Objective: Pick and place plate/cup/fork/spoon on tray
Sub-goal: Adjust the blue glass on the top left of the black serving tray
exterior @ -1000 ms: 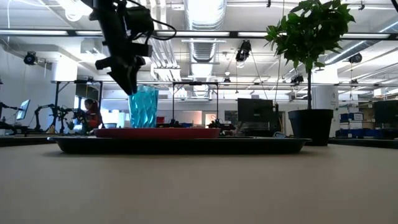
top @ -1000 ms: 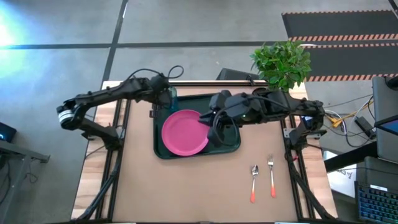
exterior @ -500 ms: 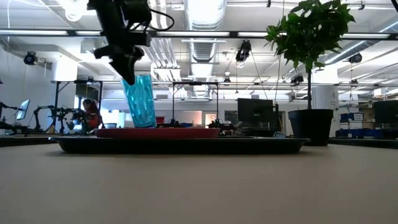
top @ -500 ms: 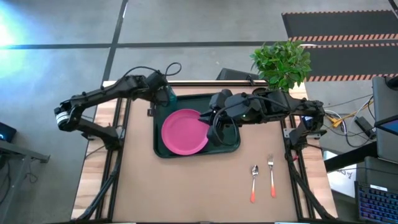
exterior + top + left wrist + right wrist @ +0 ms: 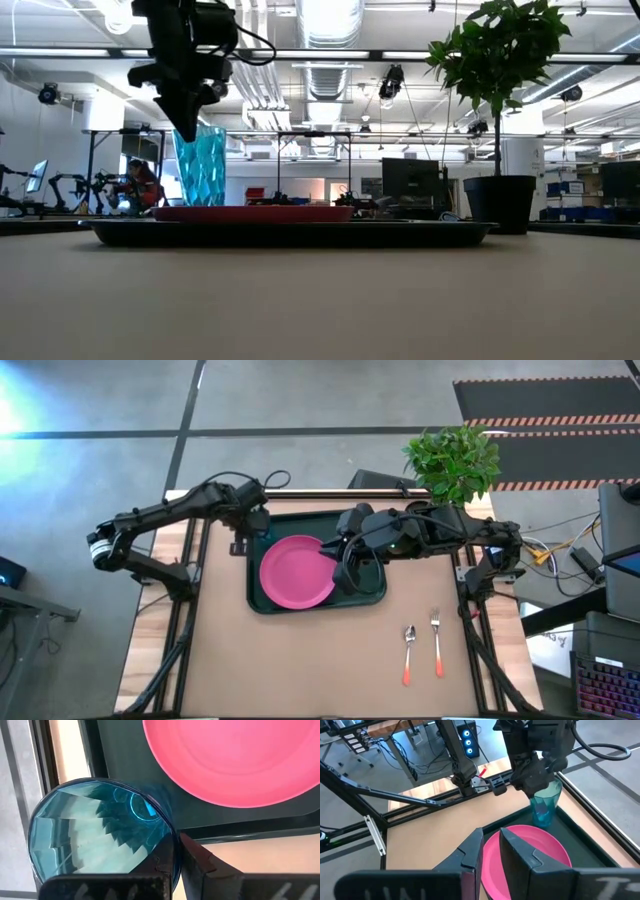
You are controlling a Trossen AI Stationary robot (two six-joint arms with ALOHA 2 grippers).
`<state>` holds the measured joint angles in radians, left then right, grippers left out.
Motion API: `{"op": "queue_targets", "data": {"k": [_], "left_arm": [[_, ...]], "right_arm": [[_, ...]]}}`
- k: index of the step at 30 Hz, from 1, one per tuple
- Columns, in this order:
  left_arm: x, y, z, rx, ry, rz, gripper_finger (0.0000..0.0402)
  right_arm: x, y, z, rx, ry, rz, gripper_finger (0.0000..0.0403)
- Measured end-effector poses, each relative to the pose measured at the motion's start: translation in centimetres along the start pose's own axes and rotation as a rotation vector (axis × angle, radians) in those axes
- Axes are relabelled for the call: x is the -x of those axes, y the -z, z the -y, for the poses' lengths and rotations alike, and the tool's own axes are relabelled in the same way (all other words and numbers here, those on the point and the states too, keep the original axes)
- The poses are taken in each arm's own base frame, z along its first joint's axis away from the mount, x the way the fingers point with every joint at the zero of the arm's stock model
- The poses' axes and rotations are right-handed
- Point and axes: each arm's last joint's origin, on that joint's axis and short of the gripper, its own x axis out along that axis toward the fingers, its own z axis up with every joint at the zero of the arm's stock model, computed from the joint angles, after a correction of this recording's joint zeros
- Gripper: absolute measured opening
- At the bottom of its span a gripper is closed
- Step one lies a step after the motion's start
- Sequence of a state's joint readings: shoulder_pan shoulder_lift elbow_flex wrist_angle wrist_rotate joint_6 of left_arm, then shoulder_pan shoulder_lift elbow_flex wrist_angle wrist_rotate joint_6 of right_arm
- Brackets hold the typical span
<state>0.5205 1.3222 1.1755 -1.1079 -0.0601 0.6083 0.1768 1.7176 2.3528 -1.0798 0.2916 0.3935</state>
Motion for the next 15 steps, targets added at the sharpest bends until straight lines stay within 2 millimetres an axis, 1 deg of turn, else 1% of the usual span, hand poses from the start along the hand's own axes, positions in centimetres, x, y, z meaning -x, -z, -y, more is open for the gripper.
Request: {"op": "queue_targets", "data": {"k": [5, 15], "left_arm": [[0.0, 0.0, 0.0, 0.0, 0.01, 0.005, 0.0], [-1.2, -0.5, -0.1, -0.002, 0.061, -0.019, 0.0]], "right_arm": [[0.0, 0.0, 0.0, 0.0, -0.001, 0.001, 0.0054], [0.0, 0.0, 0.0, -0.001, -0.002, 0.001, 0.0054]]}}
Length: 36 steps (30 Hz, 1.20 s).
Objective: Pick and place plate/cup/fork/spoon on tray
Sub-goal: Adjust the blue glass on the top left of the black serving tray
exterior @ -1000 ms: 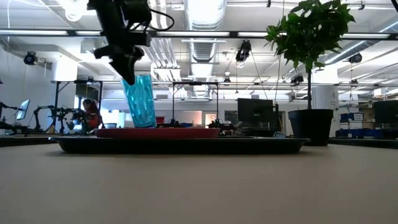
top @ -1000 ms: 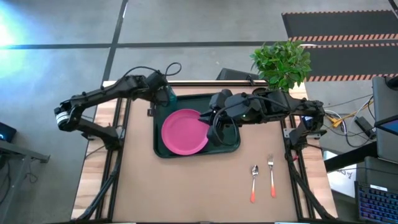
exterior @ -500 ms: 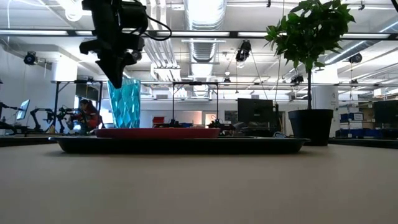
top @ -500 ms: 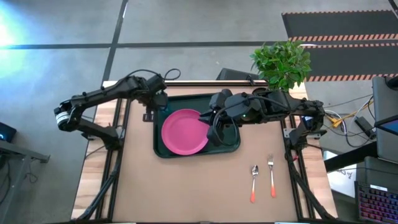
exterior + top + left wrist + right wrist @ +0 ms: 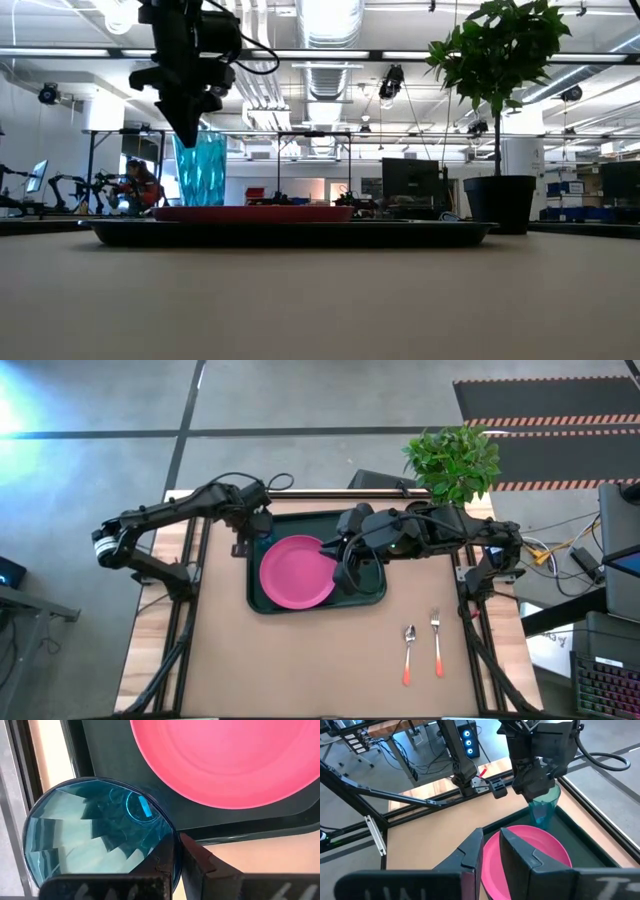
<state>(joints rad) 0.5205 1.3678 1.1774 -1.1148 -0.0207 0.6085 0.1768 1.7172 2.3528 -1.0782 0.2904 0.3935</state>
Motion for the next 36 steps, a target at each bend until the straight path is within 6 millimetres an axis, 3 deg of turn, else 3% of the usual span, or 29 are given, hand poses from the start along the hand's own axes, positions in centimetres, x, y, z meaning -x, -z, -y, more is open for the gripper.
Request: {"op": "queue_targets", "data": {"k": [13, 36], "left_arm": [[1.4, -0.1, -0.1, 0.029, -0.038, 0.056, 0.0], [1.4, -0.1, -0.1, 0.059, -0.034, 0.055, 0.0032]], "right_arm": [[0.0, 0.0, 0.0, 0.001, 0.0, -0.001, 0.0054], [0.0, 0.0, 0.0, 0.002, 0.0, -0.002, 0.0054]]}}
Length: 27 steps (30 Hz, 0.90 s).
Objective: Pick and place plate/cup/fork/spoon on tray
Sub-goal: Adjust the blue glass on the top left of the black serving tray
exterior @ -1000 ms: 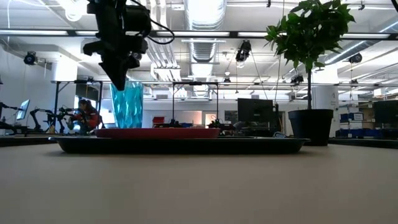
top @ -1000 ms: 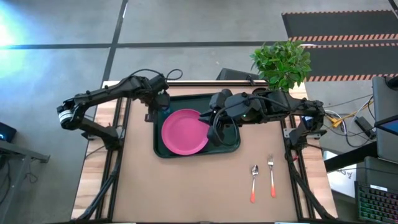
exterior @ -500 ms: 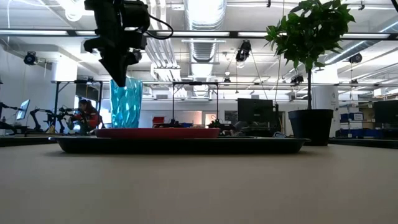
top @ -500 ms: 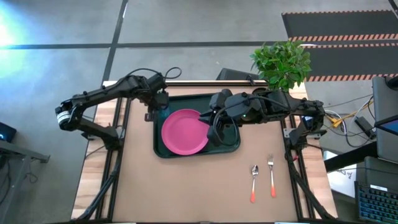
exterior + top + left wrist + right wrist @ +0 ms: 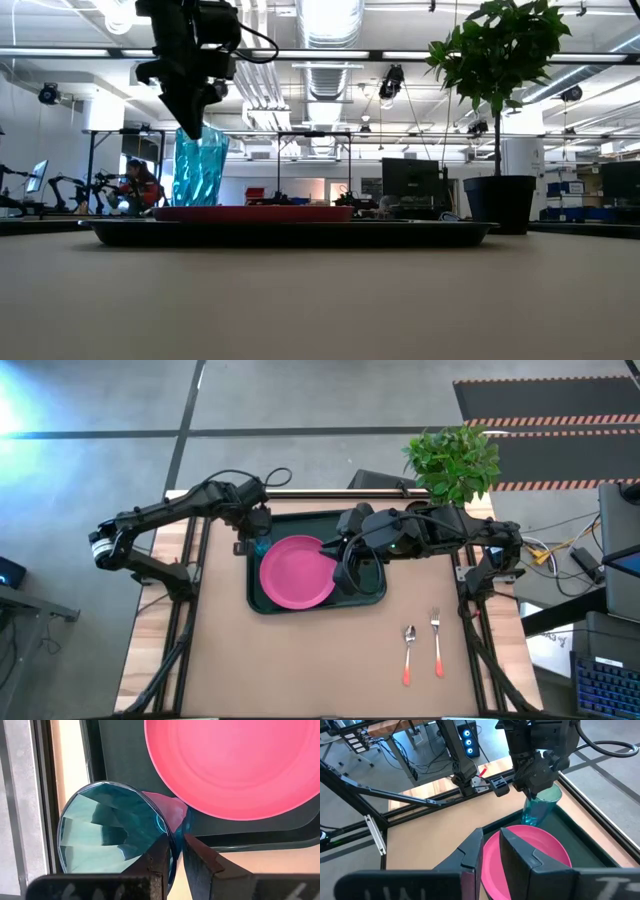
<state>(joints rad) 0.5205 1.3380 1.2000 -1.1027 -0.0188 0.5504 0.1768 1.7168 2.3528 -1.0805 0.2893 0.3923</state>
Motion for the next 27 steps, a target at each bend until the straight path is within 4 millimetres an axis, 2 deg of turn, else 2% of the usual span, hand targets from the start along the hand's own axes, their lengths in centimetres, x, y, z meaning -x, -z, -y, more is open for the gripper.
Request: {"op": "queue_targets", "data": {"k": [27], "left_arm": [[-0.22, 0.38, 0.24, 0.047, 0.019, -0.036, 0.0032]], "right_arm": [[0.0, 0.0, 0.0, 0.004, 0.0, 0.0, 0.0054]]}}
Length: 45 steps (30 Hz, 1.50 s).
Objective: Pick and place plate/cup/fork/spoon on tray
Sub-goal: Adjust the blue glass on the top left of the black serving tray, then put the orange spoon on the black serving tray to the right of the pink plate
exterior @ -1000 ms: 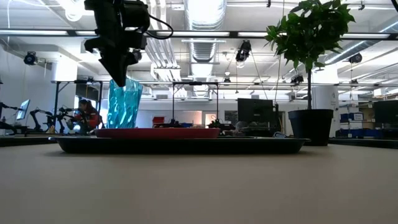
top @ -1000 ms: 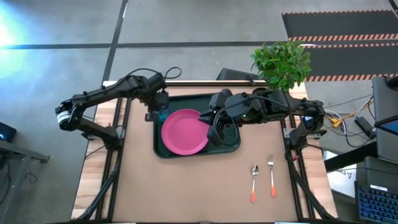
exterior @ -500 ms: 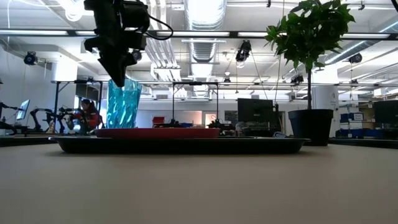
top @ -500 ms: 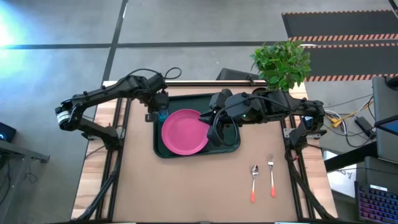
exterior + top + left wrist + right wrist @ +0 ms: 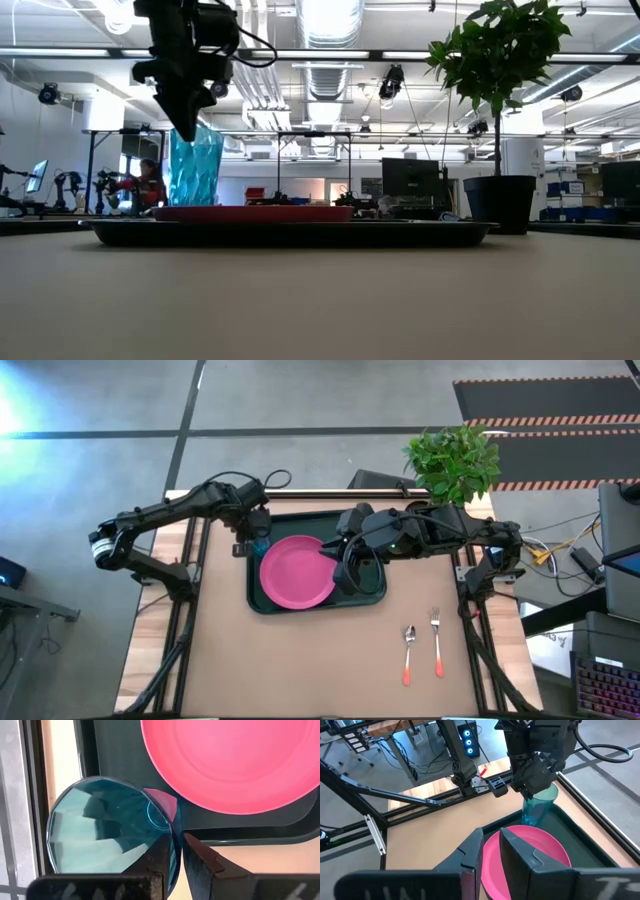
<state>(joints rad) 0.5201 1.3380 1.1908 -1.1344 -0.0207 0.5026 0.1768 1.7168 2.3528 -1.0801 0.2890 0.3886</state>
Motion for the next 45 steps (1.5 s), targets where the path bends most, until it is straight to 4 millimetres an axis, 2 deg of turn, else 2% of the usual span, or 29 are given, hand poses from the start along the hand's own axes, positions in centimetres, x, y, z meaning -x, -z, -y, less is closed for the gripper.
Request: {"op": "queue_targets", "data": {"k": [7, 27, 31, 39, 45], "left_arm": [[0.2, 0.0, -0.4, 0.005, -0.111, -0.044, 0.0032], [-0.3, -0.2, -0.5, 0.059, -0.124, -0.014, 0.0033], [-0.2, -0.2, -0.5, 0.08, -0.125, -0.01, 0.0052], [0.4, -0.5, -0.7, 0.076, -0.133, 0.008, 0.0118], [2.8, -1.1, -1.0, 0.081, -0.164, 0.068, 0.013]], "right_arm": [[0.0, 0.0, 0.0, 0.015, 0.0, 0.0, 0.0054], [0.0, -0.1, -0.1, 0.047, -0.007, 0.013, 0.0054], [0.0, -0.1, -0.1, 0.047, -0.015, 0.011, 0.0054], [0.0, -0.1, -0.1, 0.049, -0.014, 0.003, 0.0054], [0.0, 0.5, 0.2, 0.064, 0.011, -0.055, 0.0054]]}}
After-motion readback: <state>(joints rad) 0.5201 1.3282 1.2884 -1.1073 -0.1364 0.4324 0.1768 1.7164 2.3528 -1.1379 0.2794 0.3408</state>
